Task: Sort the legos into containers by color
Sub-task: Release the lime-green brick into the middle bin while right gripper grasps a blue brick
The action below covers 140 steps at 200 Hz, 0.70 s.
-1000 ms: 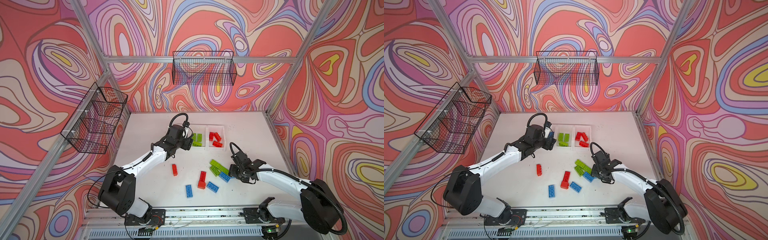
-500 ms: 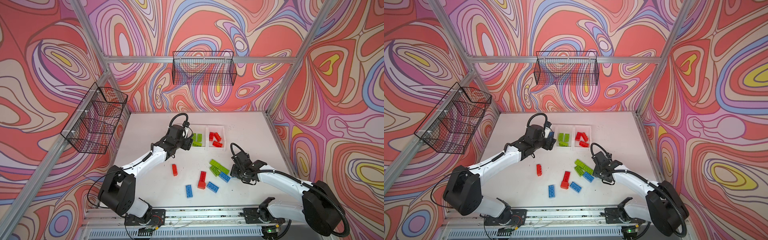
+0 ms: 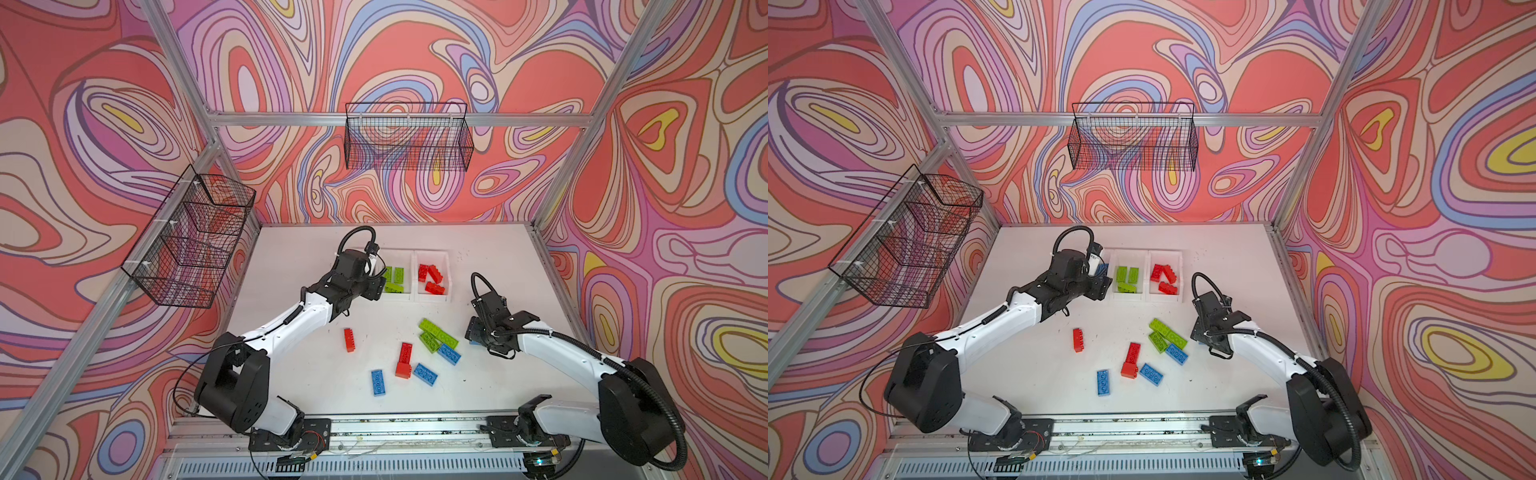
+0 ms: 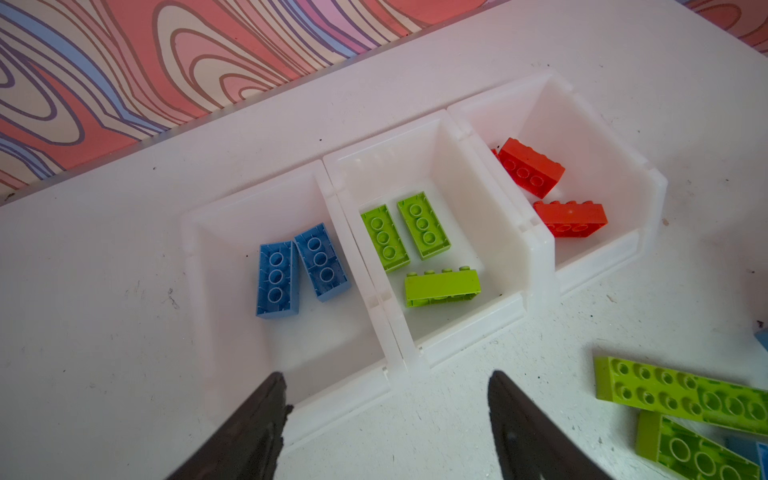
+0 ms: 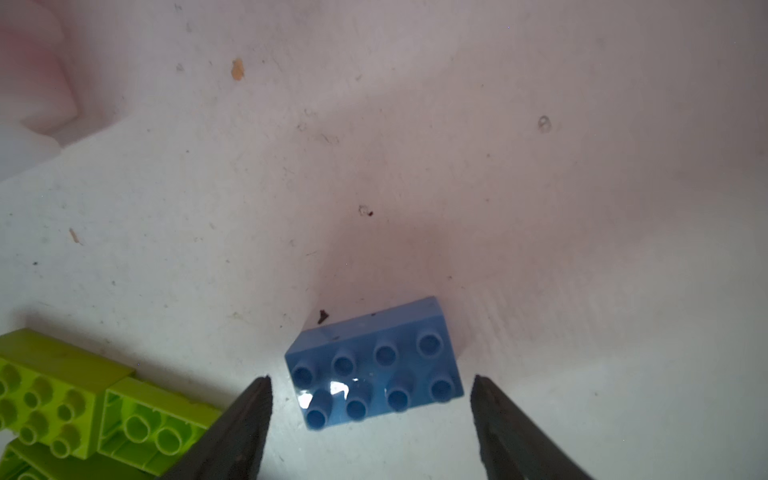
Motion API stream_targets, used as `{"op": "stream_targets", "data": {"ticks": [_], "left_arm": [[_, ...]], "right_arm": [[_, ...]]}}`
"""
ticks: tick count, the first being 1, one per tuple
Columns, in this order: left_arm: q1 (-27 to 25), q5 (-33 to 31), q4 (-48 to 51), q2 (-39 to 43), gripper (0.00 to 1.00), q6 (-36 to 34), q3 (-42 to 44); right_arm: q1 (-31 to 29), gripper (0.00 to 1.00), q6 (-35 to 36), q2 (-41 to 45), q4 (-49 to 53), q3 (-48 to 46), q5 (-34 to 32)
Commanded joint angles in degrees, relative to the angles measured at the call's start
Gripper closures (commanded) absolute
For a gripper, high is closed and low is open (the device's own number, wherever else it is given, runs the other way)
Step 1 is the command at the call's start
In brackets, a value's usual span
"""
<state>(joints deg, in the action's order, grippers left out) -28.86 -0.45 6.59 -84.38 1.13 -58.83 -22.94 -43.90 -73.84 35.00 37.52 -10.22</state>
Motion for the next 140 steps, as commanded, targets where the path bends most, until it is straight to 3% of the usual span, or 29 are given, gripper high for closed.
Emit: {"op": "stream_targets", "data": {"ticks": [1, 100, 140], "left_arm": [[0.12, 0.15, 0.0, 1.32, 0.21, 0.5, 0.38], [0.12, 0.01, 0.7, 1.23, 0.22, 0.63, 0.12], [0.08, -0.15, 1.32, 1.59, 0.22, 1.31, 1.14]], "right_arm": [[0.18, 0.18, 1.08, -0.4, -1.34, -0.84, 1.59], [0.22, 0.18, 8.85, -6.92, -1.66, 1.88, -2.26], [0.18, 0.31, 10.13, -7.76, -2.81, 2.37, -2.15]]}}
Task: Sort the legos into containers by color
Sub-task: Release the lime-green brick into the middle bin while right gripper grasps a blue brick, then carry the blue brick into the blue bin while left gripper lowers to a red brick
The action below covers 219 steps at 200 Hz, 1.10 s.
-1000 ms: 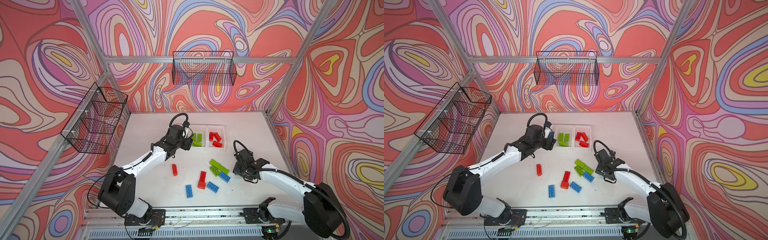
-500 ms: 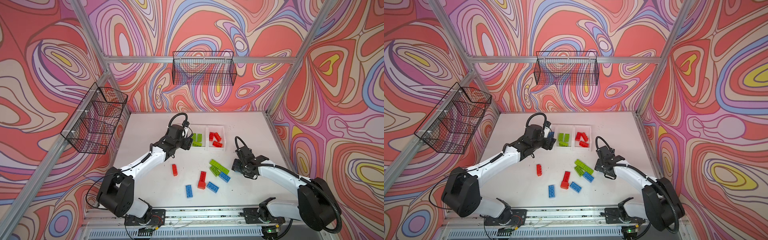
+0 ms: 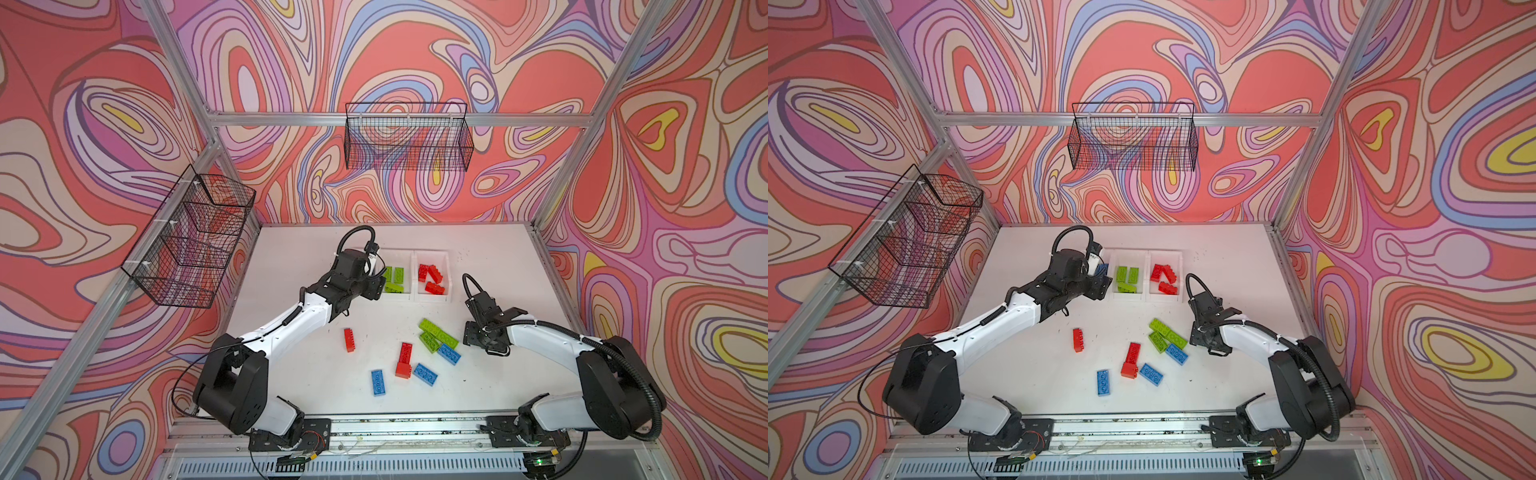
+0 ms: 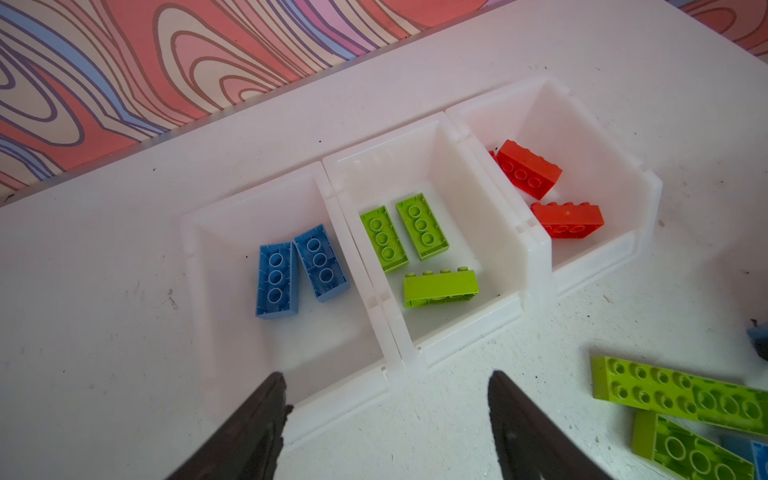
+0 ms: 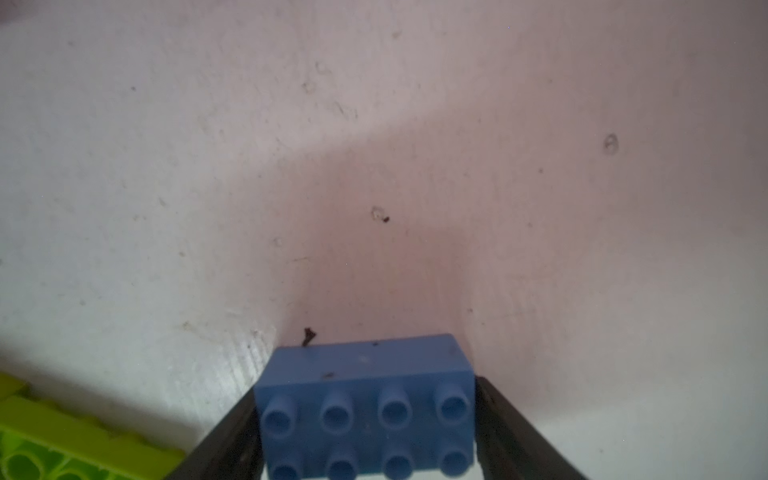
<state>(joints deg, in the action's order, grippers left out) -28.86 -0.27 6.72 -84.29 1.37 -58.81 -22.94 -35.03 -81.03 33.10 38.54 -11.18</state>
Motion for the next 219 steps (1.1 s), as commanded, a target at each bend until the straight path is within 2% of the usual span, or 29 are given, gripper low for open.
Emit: {"op": "stream_targets", "data": {"ticks": [1, 18, 61, 93, 145, 180, 219], "left_arm": [[0.1, -0.33, 1.19, 1.59, 0.22, 1.08, 1.18], [0.1, -0.25, 1.43, 1.89, 0.22, 1.5, 1.58], [0.04, -1.19, 2.61, 3.4, 0.22, 2.45, 2.94], [0.11, -2.61, 3.25, 7.01, 0.22, 4.7, 6.39], [0.13, -5.84, 5.75, 16.94, 0.23, 12.13, 14.77], [0.13, -9.01, 14.04, 24.75, 0.22, 12.65, 16.64], [0.16, -5.78, 16.26, 31.2, 0.23, 19.61, 21.28]], "right_arm": [[0.18, 0.31, 1.26, -0.55, -0.92, 1.35, -1.25], [0.19, 0.36, 2.73, 0.15, -1.03, 1.82, -0.61], [-0.24, 0.41, 9.39, 1.75, -0.07, 6.49, 0.76], [-4.52, 0.41, 13.46, 0.36, 0.24, 14.92, -0.61], [-13.33, 0.41, 17.4, -13.55, -6.09, 33.41, 3.55], [-16.89, 0.41, 16.31, -24.23, -14.2, 44.1, 9.43], [-19.94, 0.41, 17.36, -35.82, -16.82, 57.03, 12.06]]}}
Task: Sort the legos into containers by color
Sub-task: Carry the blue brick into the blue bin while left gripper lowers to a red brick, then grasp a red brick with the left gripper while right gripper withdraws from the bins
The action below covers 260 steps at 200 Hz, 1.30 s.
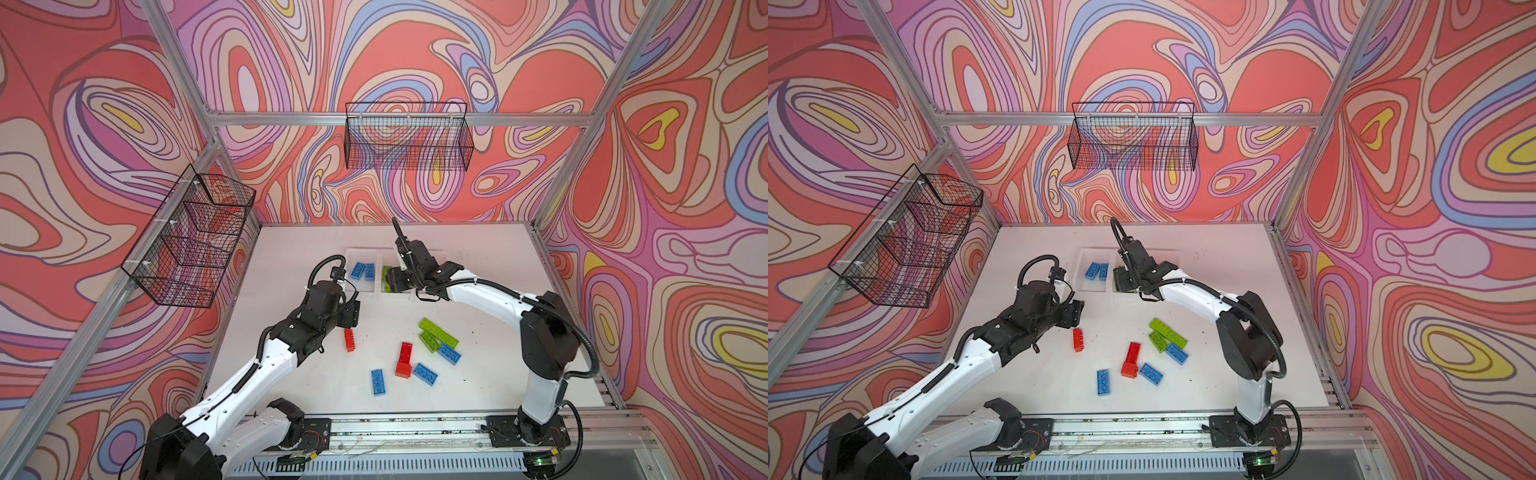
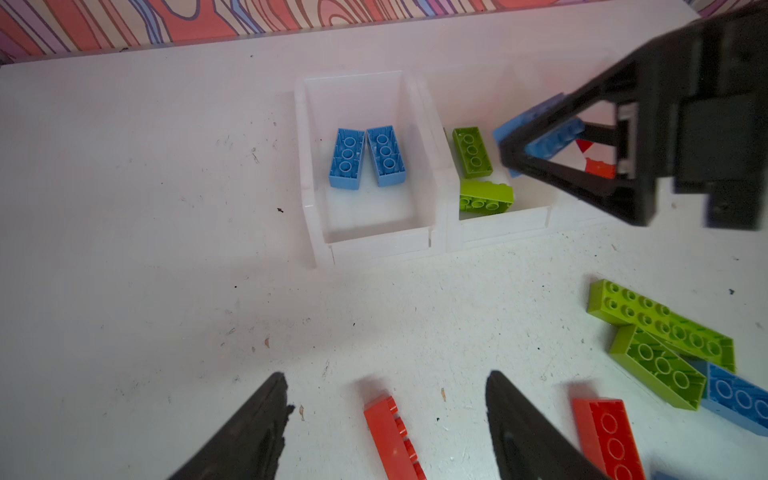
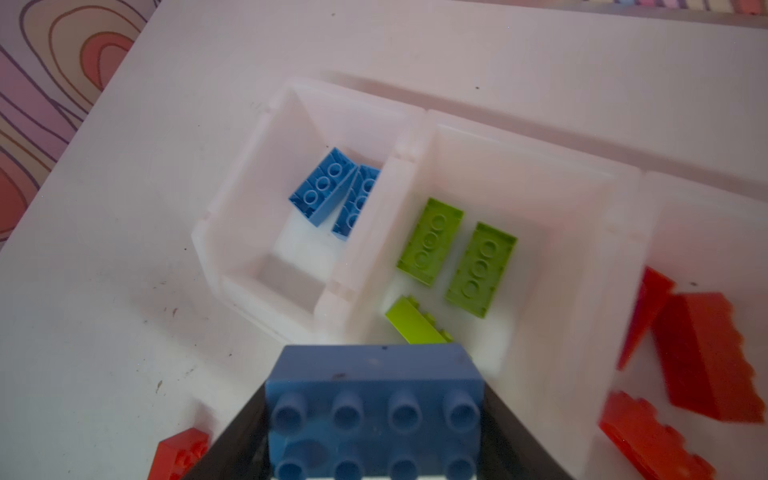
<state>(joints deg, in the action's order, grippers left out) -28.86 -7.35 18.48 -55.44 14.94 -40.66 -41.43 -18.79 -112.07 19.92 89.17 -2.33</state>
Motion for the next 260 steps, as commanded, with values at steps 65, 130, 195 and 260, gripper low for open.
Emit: {"op": "stream_targets", "data": {"ticks": [65, 130, 195, 260], "left_arm": [[0.13, 3.18, 3.09, 1.33, 0.25, 13.88, 7.23], [0.15, 3.05, 1.3, -6.29, 0.25, 16.39, 7.02], [0.16, 4.9, -2.32, -13.46, 0.25, 18.24, 7.14], [0.14, 5.55, -5.91, -22.13, 0.33, 17.66, 5.08]], "right_arm": [[-1.72, 0.25, 2.11, -15.02, -1.78, 17.01, 4.09], [-1.05, 0.18, 3.37, -8.33, -1.89, 11.74, -1.71], [5.9, 0.2, -0.2, 5.15, -6.02, -4.22, -4.37], [11.33, 0.22, -1.77, 16.14, -6.0, -16.45, -7.04]]}}
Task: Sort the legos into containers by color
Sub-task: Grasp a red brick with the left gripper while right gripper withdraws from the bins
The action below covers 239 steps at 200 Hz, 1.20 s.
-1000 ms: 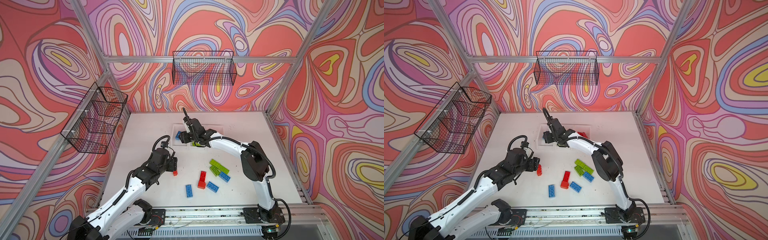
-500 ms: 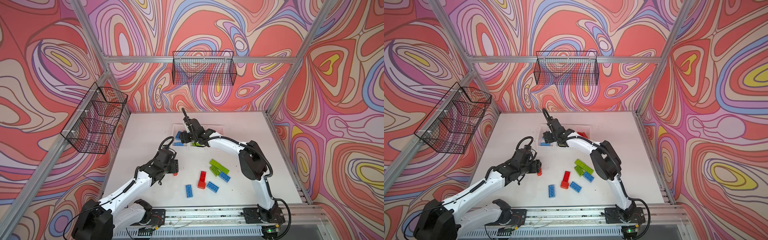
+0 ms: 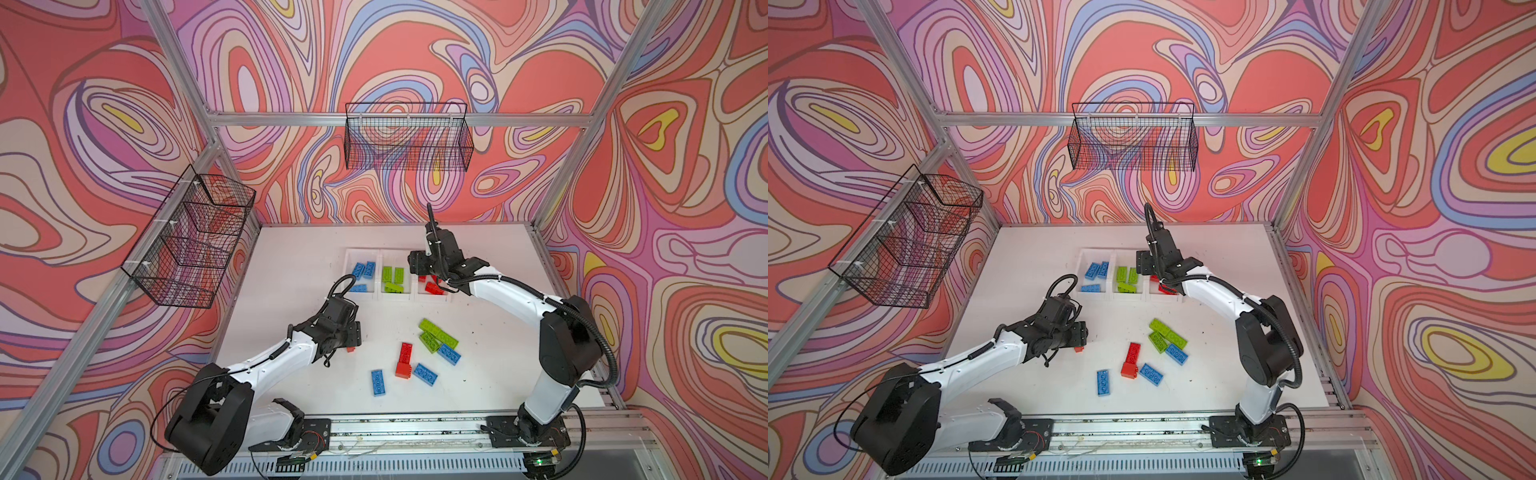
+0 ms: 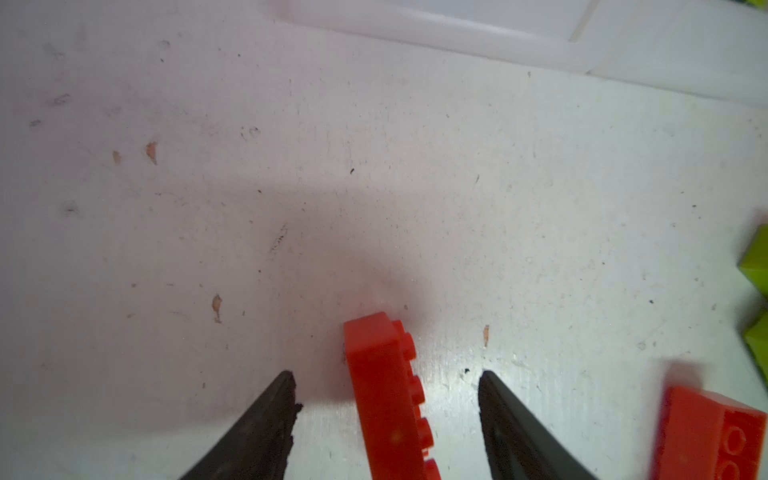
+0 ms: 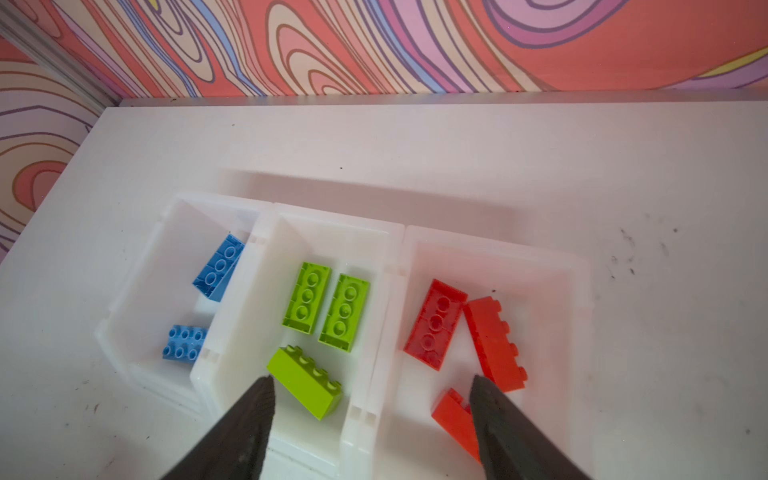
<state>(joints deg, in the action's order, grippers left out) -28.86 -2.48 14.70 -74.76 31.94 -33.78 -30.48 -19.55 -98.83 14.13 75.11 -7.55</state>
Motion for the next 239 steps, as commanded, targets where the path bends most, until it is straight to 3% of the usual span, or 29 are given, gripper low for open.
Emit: {"op": "stream_targets", "data": {"ticks": [1, 63, 94, 135, 173, 239], "left_arm": [[0.18, 0.7, -2.13, -2.96, 0.33, 0.66, -1.81], [0.17, 2.39, -3.36, -4.28, 0.66, 0.29, -2.19], [0.12, 3.25, -3.27, -3.81, 0.75, -0.61, -3.29], [-0.21, 5.17, -0.86, -3.64, 0.79, -4.89, -8.84], [-1.94, 4.18, 3.02, -5.42, 0.78, -11.85, -19.32], [-6.47, 7.92, -4.26, -22.38, 0.77, -18.04, -41.38]], "right_arm": [[0.36, 0.22, -0.97, 3.0, -0.18, -2.5, -1.88], [2.18, 0.23, -1.27, 6.82, 0.98, -7.29, -3.58], [3.36, 0.23, -1.8, 8.54, 1.4, -9.87, -3.6], [3.85, 0.24, -1.62, 11.09, 3.69, -14.58, -4.83], [5.03, 0.24, -3.45, 14.27, 4.5, -20.25, -5.37], [5.66, 0.24, -6.8, 19.42, 5.03, -26.71, -4.84]]}}
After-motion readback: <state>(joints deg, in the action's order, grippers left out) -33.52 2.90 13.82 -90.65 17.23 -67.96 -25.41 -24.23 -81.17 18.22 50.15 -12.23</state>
